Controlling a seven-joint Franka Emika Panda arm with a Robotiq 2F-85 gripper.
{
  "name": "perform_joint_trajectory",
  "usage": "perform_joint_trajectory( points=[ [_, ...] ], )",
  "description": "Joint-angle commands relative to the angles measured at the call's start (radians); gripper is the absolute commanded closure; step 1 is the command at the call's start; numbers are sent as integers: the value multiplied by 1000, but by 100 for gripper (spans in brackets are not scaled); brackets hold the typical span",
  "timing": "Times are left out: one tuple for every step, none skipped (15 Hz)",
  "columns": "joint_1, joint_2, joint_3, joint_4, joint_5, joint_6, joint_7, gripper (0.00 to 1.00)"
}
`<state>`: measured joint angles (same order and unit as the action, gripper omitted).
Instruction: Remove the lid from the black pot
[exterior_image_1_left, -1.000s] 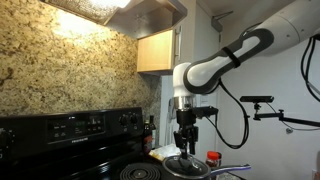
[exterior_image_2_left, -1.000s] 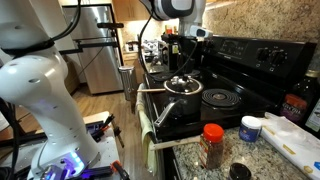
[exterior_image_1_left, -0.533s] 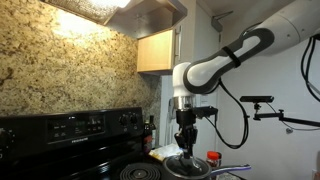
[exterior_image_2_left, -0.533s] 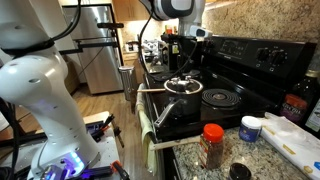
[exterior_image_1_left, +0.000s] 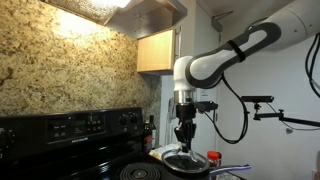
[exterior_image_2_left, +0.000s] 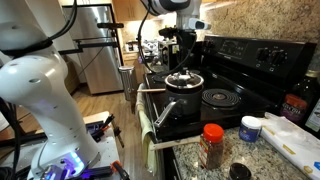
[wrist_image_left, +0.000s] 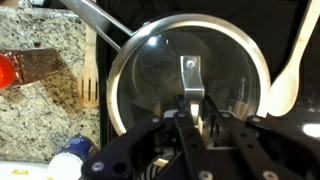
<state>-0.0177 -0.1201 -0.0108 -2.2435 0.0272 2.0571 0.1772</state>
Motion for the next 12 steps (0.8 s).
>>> perform_joint_trajectory(
  points=[
    [16, -72, 20, 7, -23, -13, -39, 95],
    [29, -73, 29, 11, -25, -5, -62, 95],
    [41, -71, 42, 13, -35, 5, -84, 95],
    [55, -61, 54, 19, -39, -1, -115, 95],
    [70, -49, 66, 25, -44, -5, -136, 95],
    [84, -33, 79, 30, -47, -16, -157, 95],
    [102, -19, 90, 36, -34, -22, -185, 95],
    [116, -6, 103, 40, -42, -23, -206, 95],
    [130, -1, 110, 43, -34, -25, -242, 95],
    [115, -23, 101, 8, -25, -4, -175, 95],
    [124, -15, 108, 7, -24, -3, -176, 80],
    [125, -10, 109, 7, -24, -3, -174, 80]
  ],
)
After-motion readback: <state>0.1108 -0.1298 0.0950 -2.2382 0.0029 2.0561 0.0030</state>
